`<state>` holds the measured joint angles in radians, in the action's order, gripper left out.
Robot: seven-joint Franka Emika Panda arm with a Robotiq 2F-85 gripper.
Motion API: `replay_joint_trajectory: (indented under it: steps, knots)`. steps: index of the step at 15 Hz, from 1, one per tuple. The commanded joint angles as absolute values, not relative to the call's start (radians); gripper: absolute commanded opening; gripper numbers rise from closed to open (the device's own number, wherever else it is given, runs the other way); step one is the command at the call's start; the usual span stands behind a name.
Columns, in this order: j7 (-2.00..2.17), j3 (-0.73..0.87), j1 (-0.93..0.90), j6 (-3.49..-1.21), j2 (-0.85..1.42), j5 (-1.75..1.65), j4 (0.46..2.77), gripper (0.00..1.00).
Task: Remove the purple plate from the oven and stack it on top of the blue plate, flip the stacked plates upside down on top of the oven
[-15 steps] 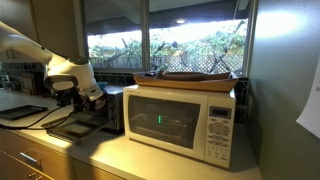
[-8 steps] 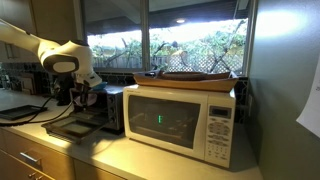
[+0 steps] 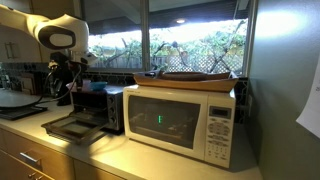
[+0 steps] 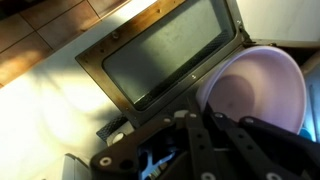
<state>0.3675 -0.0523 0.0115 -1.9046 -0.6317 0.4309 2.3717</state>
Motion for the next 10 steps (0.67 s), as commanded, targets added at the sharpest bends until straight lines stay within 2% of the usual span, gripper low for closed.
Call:
replay_joint_trajectory:
  steps: [1, 10]
  knots:
    - [0.379, -0.071, -0.004, -1.925, -0.585, 0.466, 2.282, 0.01]
    - [0.558, -0.199, 0.008, -2.229, -0.374, 0.402, 2.147, 0.01]
